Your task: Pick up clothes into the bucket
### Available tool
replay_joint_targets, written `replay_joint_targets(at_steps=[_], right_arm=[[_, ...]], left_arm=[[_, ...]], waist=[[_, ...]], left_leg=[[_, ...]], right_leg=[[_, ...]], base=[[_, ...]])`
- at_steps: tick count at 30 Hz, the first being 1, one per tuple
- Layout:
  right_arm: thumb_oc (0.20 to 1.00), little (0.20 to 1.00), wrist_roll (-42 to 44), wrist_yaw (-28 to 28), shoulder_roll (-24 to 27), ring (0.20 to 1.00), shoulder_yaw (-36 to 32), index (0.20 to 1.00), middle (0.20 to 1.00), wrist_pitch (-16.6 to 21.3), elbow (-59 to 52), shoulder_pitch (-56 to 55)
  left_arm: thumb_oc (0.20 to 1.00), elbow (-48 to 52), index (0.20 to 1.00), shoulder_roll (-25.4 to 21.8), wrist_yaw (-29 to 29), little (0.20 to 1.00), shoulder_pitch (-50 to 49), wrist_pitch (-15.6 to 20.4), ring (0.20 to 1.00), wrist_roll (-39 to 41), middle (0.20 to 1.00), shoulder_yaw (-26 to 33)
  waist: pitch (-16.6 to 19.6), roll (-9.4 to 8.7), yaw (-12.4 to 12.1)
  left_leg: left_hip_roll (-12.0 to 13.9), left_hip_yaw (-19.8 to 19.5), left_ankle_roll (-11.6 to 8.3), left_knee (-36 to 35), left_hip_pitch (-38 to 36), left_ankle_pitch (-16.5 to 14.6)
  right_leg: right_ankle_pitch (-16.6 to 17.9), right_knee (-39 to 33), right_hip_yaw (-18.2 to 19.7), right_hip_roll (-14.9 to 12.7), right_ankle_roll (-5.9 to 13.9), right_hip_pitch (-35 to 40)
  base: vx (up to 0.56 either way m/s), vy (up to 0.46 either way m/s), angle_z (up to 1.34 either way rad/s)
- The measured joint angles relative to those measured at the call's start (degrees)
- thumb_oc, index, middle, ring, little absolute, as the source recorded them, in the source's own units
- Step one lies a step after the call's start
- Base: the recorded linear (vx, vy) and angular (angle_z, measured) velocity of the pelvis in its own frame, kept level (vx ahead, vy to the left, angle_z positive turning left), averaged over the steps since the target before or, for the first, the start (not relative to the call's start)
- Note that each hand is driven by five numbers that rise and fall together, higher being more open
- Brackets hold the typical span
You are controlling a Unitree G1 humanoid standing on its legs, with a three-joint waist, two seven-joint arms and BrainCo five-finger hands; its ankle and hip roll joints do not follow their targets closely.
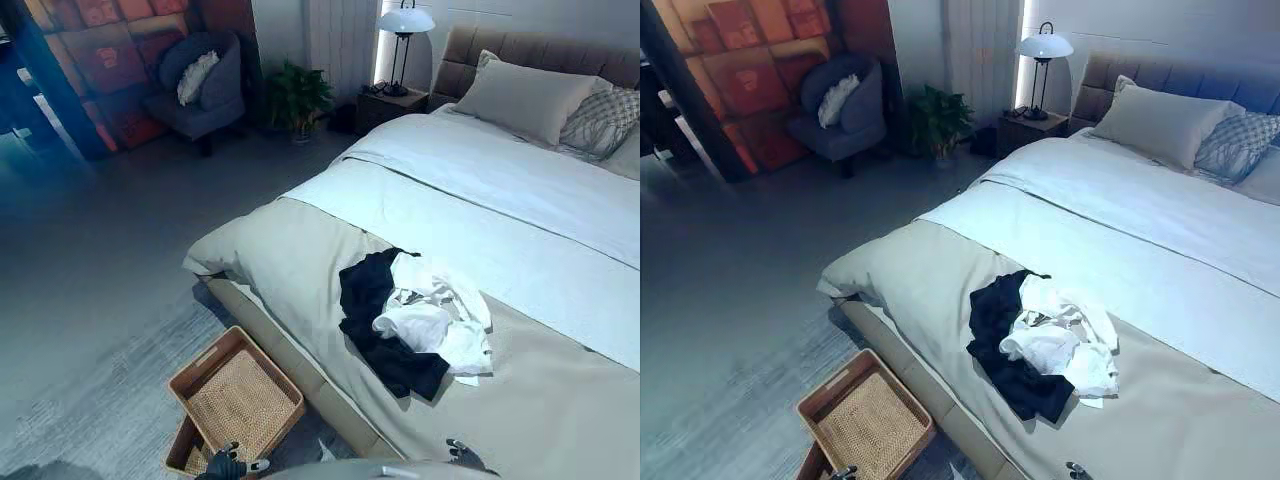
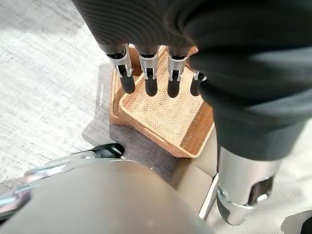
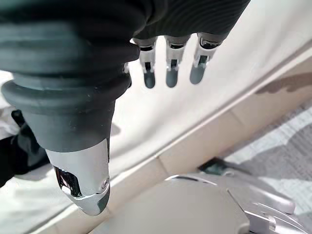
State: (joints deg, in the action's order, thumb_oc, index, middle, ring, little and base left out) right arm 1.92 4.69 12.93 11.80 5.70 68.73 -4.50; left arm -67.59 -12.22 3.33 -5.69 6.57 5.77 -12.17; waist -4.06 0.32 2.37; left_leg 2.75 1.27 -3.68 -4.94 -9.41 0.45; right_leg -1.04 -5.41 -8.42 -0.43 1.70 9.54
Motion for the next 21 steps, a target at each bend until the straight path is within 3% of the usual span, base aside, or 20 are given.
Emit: replay_joint_targets(at_steps=[13,21], right_arm=[[1.0,1.0,0.57,0.07,-0.01,1.0,-0.05,1.0,1.0,0.0,0.03,-0.04],[1.0,1.0,7.45,0.91,-0.75,1.0,-3.25,1.0,1.0,0.08,-1.2,0.26]], left_arm=[[1.0,-0.12,1.0,0.0,0.22,1.0,0.02,0.0,1.0,-0.01,1.0,0.0],[1.0,-0.27,1.0,-0.01,0.6,1.0,-0.22,0.02,1.0,0.02,1.0,0.22]], waist=[[-0.02,-0.01,-0.01],[-0.06,-0.01,-0.07]], left_leg=[[0.0,-0.01,0.0,-0.02,0.24,0.0],[-0.02,-0.05,0.03,-0.05,0.99,0.02]], right_leg=[[-0.01,0.0,-0.07,-0.01,0.01,-0.24],[0.0,0.01,-0.16,-0.02,0.0,-0.94]], base=[[-0.01,0.007,-0.01],[0.0,0.002,0.0]])
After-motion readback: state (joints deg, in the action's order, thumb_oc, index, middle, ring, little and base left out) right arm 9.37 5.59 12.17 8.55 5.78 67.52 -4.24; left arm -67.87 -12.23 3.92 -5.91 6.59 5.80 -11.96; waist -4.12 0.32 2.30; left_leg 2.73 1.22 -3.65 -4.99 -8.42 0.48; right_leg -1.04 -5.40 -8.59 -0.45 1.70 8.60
